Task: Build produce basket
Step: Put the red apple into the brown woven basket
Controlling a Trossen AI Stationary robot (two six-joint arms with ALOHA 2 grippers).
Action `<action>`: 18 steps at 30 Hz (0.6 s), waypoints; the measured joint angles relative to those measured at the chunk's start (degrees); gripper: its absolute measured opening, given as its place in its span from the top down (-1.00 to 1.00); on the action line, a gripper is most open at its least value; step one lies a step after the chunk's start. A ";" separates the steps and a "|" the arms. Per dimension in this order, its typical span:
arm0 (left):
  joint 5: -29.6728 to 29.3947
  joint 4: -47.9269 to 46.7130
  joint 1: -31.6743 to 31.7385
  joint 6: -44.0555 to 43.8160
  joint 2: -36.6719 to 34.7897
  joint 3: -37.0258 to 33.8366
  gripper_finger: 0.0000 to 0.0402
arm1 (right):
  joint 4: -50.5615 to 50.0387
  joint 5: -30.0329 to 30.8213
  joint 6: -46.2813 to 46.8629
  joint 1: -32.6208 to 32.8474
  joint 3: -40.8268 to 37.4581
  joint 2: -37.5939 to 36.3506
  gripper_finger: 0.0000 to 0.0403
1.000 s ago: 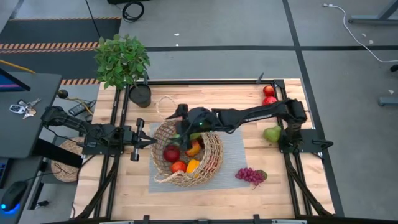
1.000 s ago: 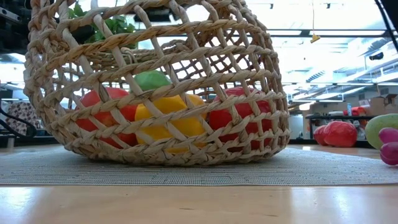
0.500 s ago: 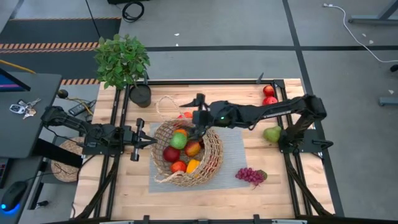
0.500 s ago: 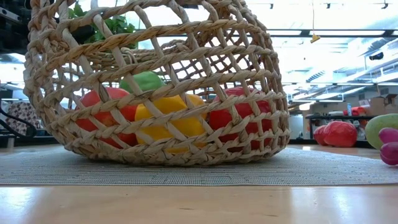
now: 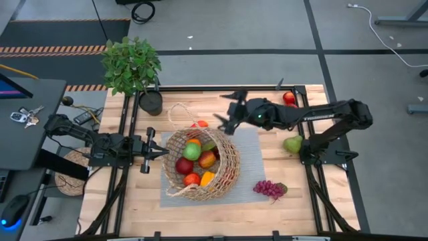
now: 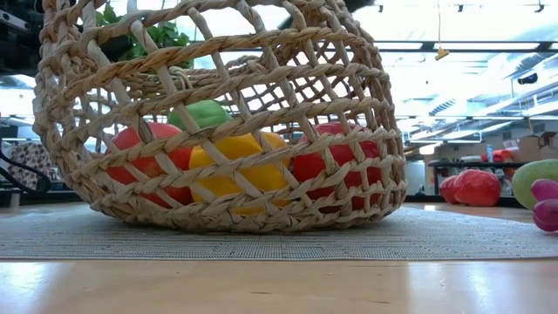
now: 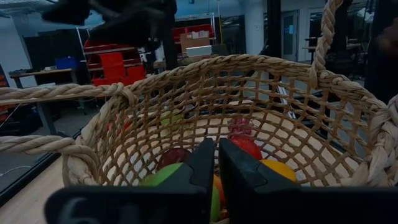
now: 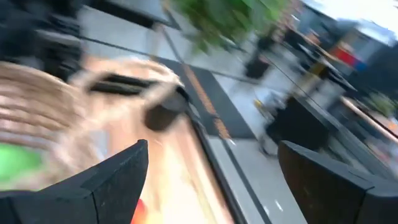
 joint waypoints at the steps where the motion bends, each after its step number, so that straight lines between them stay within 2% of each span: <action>1: 0.00 0.00 0.01 0.00 -0.01 -0.01 0.85 | 0.01 0.97 0.85 -0.85 -1.36 -1.00 -0.79; 9: 0.00 0.00 0.01 -0.01 0.00 0.01 0.83 | -1.37 -1.75 9.90 -9.11 -11.12 -6.61 -0.79; 18: 0.00 0.00 0.01 0.00 0.00 0.00 0.85 | -22.10 -1.95 28.45 -14.65 -12.70 -8.59 -0.79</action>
